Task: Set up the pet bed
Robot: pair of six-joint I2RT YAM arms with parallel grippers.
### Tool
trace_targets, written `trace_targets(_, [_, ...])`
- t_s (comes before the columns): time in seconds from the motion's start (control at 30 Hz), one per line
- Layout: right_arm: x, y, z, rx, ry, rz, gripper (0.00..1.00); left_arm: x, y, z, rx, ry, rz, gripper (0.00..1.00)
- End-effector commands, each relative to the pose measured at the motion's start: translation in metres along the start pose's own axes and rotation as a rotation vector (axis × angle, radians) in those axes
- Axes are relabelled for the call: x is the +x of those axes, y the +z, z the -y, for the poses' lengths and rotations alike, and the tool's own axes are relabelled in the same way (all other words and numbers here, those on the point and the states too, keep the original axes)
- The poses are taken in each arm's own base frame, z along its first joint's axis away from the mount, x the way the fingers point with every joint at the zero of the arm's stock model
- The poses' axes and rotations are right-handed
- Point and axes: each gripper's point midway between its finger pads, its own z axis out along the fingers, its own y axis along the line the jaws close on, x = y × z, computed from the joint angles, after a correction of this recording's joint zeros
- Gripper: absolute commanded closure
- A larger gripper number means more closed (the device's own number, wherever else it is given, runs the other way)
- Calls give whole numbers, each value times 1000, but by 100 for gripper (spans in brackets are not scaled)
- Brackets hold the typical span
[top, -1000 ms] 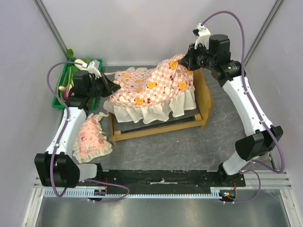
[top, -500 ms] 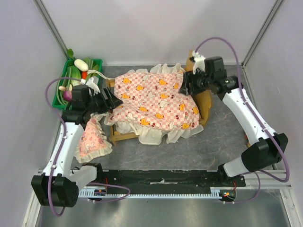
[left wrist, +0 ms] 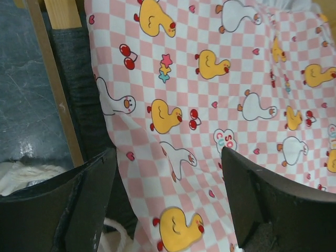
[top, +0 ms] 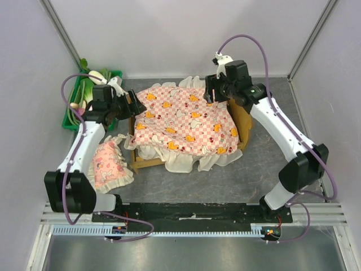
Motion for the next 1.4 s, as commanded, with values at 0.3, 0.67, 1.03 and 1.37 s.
trace_targets(0.3, [27,96,63,282,14,-75,23,-5,57,-8,79,75,-20,13])
trace_targets(0.67, [83,137,70,227,37,-191,61,34,81,-16,126,20,-114,42])
trace_targets(1.03, [-7,105,61,154,8,23,100,20,53,29,255,5,-53,98])
trace_targets(1.37, [-55,123,71,114,7,104,100,19,34,50,218,-81,35,98])
